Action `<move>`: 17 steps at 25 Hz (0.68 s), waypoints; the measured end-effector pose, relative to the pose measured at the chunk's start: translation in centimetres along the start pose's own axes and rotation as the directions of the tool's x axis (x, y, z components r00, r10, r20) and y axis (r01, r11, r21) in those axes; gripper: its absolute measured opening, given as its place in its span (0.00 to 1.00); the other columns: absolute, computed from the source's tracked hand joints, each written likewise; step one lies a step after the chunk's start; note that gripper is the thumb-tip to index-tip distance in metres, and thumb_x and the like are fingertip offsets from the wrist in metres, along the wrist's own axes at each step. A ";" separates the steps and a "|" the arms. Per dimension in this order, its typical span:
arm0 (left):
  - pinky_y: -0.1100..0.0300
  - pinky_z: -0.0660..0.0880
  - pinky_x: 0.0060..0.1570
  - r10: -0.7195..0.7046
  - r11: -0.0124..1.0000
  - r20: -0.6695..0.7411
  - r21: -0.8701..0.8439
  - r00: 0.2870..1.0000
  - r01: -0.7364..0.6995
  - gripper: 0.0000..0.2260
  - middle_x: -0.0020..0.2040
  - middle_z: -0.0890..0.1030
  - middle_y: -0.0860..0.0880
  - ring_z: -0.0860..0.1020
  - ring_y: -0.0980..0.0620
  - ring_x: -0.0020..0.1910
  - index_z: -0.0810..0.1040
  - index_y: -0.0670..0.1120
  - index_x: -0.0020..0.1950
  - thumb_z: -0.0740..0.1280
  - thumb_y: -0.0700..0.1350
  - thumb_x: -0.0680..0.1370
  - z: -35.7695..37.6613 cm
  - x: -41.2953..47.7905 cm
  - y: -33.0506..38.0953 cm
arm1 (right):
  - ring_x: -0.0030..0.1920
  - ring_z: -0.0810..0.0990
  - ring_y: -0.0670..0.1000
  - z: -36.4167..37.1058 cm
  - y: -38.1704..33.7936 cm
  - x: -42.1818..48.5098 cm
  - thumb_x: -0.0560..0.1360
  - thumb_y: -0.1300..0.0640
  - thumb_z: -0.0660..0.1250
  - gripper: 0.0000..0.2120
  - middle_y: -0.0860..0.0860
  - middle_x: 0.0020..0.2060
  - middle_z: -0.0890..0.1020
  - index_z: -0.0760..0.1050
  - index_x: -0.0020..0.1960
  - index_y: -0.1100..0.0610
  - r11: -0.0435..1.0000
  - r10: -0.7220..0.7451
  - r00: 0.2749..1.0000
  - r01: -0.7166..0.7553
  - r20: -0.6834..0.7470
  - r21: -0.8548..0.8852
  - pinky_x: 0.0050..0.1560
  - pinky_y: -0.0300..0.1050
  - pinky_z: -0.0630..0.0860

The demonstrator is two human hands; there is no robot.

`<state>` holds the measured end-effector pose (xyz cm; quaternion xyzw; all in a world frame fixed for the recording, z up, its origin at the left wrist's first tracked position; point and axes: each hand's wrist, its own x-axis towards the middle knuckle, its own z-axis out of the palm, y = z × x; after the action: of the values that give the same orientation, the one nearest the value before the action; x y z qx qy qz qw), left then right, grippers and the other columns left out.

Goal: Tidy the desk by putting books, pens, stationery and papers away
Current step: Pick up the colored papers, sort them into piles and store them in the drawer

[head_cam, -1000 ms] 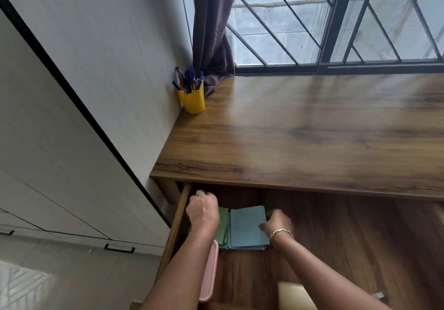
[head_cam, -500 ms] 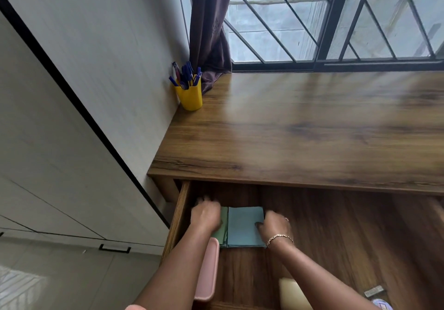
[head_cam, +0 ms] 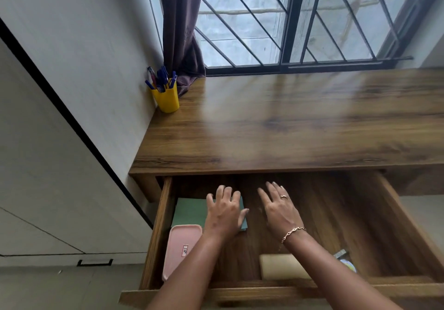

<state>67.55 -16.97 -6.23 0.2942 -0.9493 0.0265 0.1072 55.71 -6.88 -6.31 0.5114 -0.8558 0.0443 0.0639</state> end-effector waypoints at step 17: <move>0.40 0.74 0.54 -0.122 0.981 0.067 -0.142 0.990 0.130 0.31 0.55 0.82 0.46 0.78 0.44 0.61 0.81 0.46 0.56 0.40 0.58 0.81 -3.1 -8.1 10.8 | 0.71 0.66 0.58 -2.6 3.8 -11.1 0.78 0.42 0.39 0.33 0.60 0.70 0.68 0.68 0.69 0.59 0.962 0.035 0.994 -0.062 0.104 0.267 0.71 0.50 0.58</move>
<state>68.53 -3.18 -4.87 0.3458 -0.9309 -0.0587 0.1023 57.70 4.98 -5.47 0.4959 -0.8561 0.1368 -0.0498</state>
